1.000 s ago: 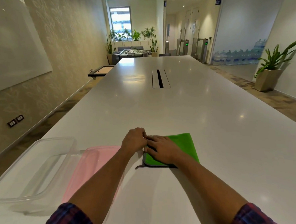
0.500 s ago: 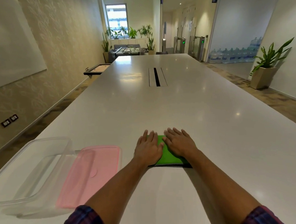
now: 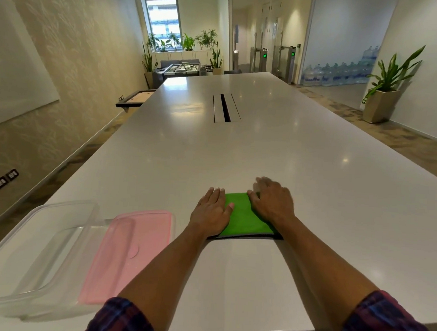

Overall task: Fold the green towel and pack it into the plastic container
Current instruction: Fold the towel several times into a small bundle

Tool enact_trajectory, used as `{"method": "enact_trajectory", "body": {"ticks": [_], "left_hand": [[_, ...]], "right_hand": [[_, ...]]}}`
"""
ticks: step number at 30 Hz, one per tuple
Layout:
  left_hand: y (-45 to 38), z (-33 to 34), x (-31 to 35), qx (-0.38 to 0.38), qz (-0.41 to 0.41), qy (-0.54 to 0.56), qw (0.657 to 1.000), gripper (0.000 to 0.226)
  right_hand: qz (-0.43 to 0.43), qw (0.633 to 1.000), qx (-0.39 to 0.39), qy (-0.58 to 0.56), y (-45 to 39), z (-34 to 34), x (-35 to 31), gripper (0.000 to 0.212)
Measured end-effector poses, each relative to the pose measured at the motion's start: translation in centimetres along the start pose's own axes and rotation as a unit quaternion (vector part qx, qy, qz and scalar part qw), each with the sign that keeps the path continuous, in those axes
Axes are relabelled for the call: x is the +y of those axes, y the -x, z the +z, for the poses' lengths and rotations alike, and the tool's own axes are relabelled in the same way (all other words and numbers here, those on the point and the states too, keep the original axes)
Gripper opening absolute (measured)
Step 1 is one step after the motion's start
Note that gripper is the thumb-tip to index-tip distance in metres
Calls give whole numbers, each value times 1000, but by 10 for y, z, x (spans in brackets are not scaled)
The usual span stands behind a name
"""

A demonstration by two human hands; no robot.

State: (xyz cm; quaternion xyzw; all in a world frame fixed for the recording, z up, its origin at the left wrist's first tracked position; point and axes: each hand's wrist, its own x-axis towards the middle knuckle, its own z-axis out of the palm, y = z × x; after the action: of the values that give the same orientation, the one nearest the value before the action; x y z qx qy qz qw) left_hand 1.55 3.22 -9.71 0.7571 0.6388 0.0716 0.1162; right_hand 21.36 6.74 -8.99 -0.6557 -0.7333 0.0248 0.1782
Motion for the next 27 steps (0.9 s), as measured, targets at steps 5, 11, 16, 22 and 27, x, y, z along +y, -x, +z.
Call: {"method": "enact_trajectory", "body": {"ticks": [5,11,16,22,27], "left_hand": [[3,1,1,2,-2,-4,1000,68],[3,2,2,4,0,-4,1000,68],[3,-3,2,-16,12,-13,1000,67],[0,-41,-14,-61,8,69,996,65],[5,-61,-24,9,-9,62,998,51]], "right_hand": [[118,992,11,37,3,-16,1,63],[179,981,-38,-67,0,-32,1,58],[136,951,-77,-268,-9,-42,-8,49],[143,891,-62,-427,-16,-48,-36,44],[138,889,-26,-435,-15,-45,-60,43]]}}
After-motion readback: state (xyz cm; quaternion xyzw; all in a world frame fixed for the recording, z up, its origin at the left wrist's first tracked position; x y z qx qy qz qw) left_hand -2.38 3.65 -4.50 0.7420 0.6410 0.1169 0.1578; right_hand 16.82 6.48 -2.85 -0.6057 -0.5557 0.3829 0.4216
